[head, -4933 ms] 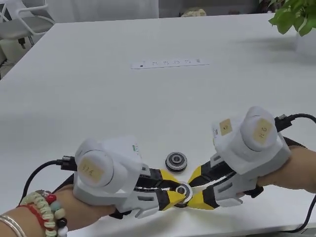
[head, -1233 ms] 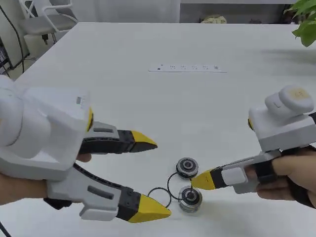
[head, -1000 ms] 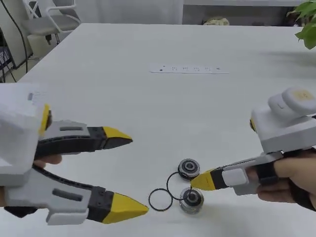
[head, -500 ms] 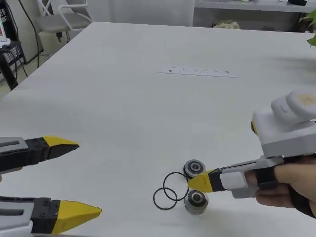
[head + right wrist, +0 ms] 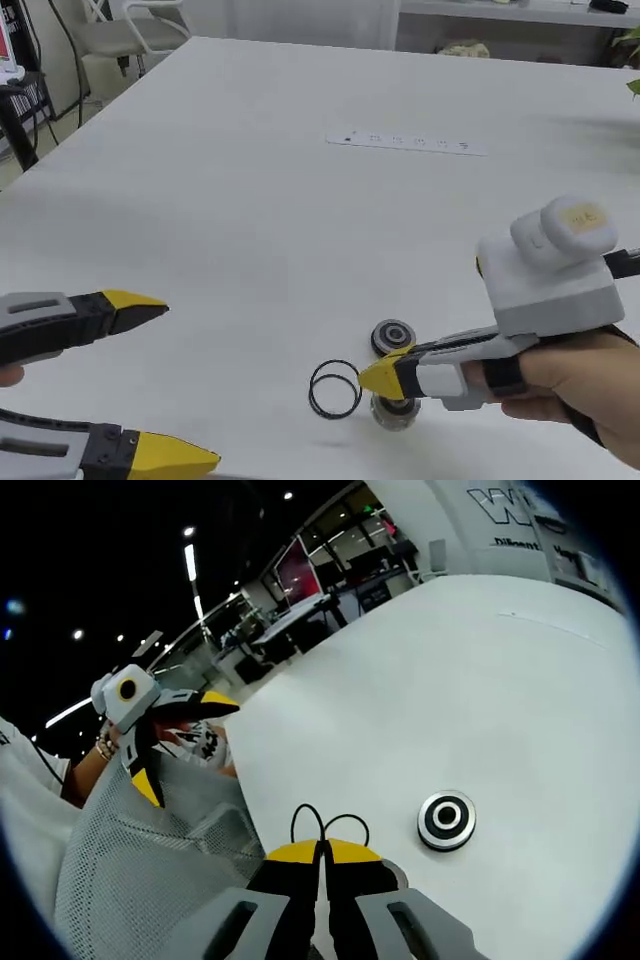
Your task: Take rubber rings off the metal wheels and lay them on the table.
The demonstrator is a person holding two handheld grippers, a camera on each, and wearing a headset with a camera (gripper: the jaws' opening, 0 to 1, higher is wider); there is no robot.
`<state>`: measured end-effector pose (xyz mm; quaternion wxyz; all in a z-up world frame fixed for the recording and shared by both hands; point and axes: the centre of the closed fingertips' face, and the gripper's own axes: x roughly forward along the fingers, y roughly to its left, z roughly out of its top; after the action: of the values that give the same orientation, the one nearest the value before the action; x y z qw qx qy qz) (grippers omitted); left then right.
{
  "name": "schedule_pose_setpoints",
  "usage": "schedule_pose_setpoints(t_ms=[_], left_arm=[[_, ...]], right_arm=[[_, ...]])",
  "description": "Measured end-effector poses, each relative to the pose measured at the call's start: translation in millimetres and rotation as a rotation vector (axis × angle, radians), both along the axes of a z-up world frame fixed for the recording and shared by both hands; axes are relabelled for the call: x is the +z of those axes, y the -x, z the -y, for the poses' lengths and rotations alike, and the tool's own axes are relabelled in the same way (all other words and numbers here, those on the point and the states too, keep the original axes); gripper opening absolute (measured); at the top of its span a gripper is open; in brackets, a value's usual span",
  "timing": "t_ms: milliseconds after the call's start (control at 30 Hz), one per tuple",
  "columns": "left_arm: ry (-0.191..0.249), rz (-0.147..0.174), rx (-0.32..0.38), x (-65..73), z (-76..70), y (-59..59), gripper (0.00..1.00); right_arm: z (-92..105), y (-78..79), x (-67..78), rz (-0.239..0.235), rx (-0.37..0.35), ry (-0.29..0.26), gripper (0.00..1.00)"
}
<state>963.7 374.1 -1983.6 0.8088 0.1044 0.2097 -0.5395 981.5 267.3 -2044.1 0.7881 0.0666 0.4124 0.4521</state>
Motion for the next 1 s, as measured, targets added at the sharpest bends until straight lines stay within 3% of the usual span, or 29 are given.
schedule_pose_setpoints(t_ms=[67, 167, 467, 700, 1000], left_arm=[[-0.001, -0.002, 0.006, -0.4, -1.0, -1.0, 0.79], [0.040, -0.011, 0.030, 3.9, -1.4, -3.7, 0.79], [0.055, -0.012, 0.054, 4.9, -4.0, -6.6, 0.78], [0.063, -0.003, 0.056, 6.4, -4.9, -7.7, 0.78], [0.063, 0.001, 0.055, 6.0, -5.6, -8.3, 0.78]], right_arm=[[0.3, -1.9, -3.3, 0.007, -0.006, 0.017, 0.00], [-1.8, -3.7, -10.0, -0.001, -0.017, 0.041, 0.00], [-10.0, -8.5, -16.0, 0.032, -0.020, 0.080, 0.00], [-4.6, -11.6, -23.6, 0.062, -0.023, 0.139, 0.00], [-5.3, -10.3, -28.8, 0.075, -0.009, 0.168, 0.00]])
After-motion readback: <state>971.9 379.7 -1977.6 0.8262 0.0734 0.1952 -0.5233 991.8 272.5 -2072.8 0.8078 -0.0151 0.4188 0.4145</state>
